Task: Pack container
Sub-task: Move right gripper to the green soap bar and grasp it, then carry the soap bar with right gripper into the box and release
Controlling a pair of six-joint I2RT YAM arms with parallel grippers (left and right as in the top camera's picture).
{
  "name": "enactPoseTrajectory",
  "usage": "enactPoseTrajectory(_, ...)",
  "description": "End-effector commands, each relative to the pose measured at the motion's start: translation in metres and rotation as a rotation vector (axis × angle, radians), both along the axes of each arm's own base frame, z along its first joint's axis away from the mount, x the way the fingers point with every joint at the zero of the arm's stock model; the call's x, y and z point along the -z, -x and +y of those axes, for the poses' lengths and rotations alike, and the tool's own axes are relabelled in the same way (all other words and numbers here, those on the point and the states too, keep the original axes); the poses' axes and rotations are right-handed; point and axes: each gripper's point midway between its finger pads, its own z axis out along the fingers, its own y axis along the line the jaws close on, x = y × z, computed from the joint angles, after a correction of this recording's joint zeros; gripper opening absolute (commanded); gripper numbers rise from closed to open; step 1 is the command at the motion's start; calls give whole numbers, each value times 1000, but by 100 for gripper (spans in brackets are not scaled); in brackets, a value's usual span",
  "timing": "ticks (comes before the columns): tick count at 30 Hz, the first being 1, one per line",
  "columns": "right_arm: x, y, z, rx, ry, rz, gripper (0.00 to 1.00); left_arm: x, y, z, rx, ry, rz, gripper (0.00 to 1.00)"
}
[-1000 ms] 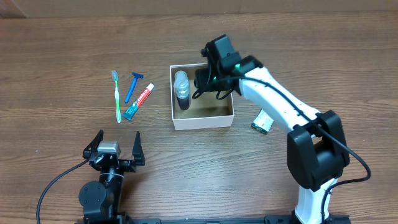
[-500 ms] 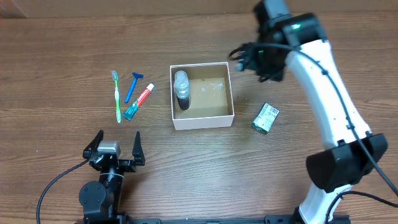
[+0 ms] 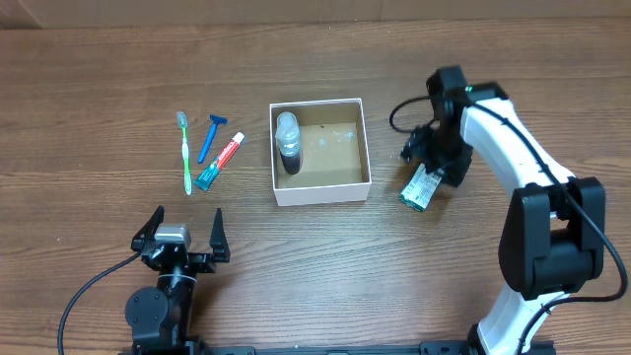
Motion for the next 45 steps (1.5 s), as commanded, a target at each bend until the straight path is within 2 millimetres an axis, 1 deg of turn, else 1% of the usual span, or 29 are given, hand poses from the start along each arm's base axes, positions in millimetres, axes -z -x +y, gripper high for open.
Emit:
enactPoseTrajectory(1, 14, 10, -4, 43, -23, 13, 78, 0, 0, 4, -16, -20, -6, 100)
enactPoseTrajectory(6, 26, 13, -5, 41, -24, 5, 77, 0, 0, 4, -16, -20, -6, 100)
enactPoseTrajectory(8, 34, 16, -5, 41, -29, 3, 77, 0, 0, 4, -17, -20, -6, 100)
enactPoseTrajectory(12, 47, 25, -5, 38, -34, 14, 71, 0, 0, 4, -17, -20, -6, 100)
enactPoseTrajectory(13, 48, 25, -5, 29, -33, 13, 70, 0, 0, 4, -17, -20, -6, 100)
enactPoseTrajectory(15, 48, 25, -5, 11, -32, 11, 64, 0, 0, 4, -16, -20, -6, 100)
enactPoseTrajectory(16, 48, 25, -5, 11, -31, 11, 57, 0, 0, 4, -16, -20, -6, 100)
enactPoseTrajectory(19, 48, 22, -5, 11, -33, 1, 45, 0, 0, 4, -16, -20, -6, 100)
enactPoseTrajectory(24, 47, 21, -5, -20, -33, -6, 43, 0, 0, 4, -16, -20, -6, 100)
enactPoseTrajectory(27, 38, 14, -3, -43, -39, -30, 44, 0, 0, 4, -16, -20, -6, 100)
enactPoseTrajectory(29, 19, 2, -2, -69, -44, -77, 44, 0, 0, 4, -16, -20, -6, 100)
enactPoseTrajectory(31, -9, -12, 3, -118, -62, -141, 44, 0, 0, 4, -16, -20, -6, 100)
enactPoseTrajectory(32, -32, -21, 7, -153, -80, -189, 44, 0, 0, 4, -17, -20, -6, 100)
enactPoseTrajectory(35, -78, -37, 15, -219, -116, -287, 44, 0, 0, 4, -16, -20, -6, 100)
enactPoseTrajectory(36, -111, -45, 24, -264, -153, -360, 44, 0, 0, 4, -16, -20, -5, 100)
enactPoseTrajectory(38, -142, -51, 38, -322, -205, -438, 44, 0, 0, 4, -16, -20, -6, 100)
enactPoseTrajectory(39, -161, -53, 48, -347, -231, -487, 44, 0, 0, 4, -16, -20, -6, 100)
enactPoseTrajectory(41, -186, -54, 65, -389, -264, -558, 44, 0, 0, 4, -16, -20, -6, 100)
enactPoseTrajectory(42, -197, -53, 78, -423, -280, -599, 44, 0, 0, 4, -17, -20, -6, 100)
enactPoseTrajectory(43, -203, -52, 95, -465, -289, -630, 44, 0, 0, 4, -16, -20, -6, 100)
enactPoseTrajectory(45, -204, -51, 118, -516, -280, -655, 44, 0, 0, 4, -17, -20, -6, 100)
